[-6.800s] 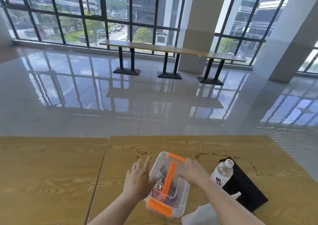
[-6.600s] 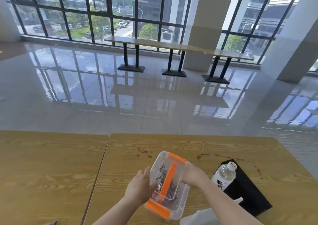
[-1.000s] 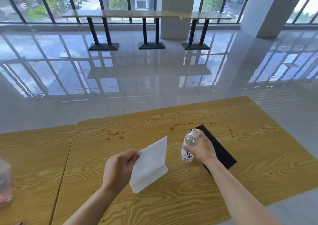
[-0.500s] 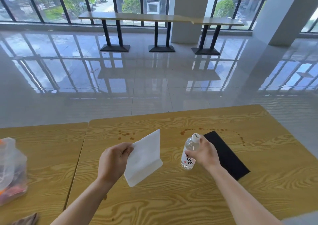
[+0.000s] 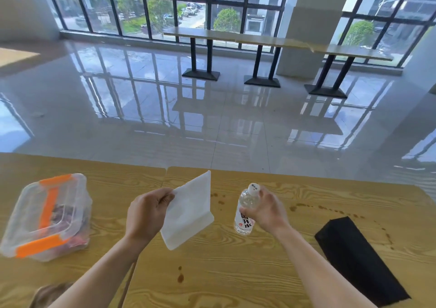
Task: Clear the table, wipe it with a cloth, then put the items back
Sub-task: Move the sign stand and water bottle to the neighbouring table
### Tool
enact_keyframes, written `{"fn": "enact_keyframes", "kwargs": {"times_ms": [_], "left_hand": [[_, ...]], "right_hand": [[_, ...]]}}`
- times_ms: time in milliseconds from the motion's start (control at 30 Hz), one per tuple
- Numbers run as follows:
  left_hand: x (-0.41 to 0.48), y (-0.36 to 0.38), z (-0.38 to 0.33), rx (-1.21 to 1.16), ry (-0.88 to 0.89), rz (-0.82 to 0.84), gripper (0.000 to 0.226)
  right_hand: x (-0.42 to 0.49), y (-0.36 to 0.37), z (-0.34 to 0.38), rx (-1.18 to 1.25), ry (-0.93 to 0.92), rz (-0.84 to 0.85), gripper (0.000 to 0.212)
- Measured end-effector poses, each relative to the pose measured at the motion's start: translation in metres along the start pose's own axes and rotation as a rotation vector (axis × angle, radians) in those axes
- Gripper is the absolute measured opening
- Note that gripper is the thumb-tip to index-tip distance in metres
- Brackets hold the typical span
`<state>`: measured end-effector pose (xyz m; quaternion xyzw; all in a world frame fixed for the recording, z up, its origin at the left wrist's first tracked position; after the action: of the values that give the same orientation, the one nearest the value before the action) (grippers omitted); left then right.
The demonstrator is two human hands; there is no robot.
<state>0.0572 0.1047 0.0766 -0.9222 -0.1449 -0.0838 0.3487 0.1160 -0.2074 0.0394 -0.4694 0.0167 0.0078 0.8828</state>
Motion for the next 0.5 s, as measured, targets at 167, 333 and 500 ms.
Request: {"fn": "enact_keyframes", "kwargs": {"times_ms": [167, 333, 500], "left_hand": [[0.032, -0.045, 0.039, 0.081, -0.031, -0.078, 0.017], [0.072, -0.079, 0.081, 0.094, -0.061, -0.138, 0.017], [0.115, -0.108, 0.121, 0.141, -0.102, -0.178, 0.017]], "right_hand": [[0.026, 0.037, 0.062, 0.016, -0.088, 0.064, 0.044], [0.049, 0.075, 0.119, 0.022, -0.141, 0.122, 0.045], [0.071, 0.112, 0.172, 0.045, -0.204, 0.169, 0.040]]}}
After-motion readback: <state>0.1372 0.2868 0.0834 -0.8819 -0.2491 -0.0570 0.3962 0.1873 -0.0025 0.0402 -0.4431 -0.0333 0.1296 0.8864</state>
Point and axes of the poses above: each hand's wrist, its own x-axis towards the middle knuckle, its own y-axis out of the palm, z = x × y, the point moved 5 cm from there along x, towards the middle knuckle, and after that the axes turned 4 degrees about -x, right-handed, at the moved point
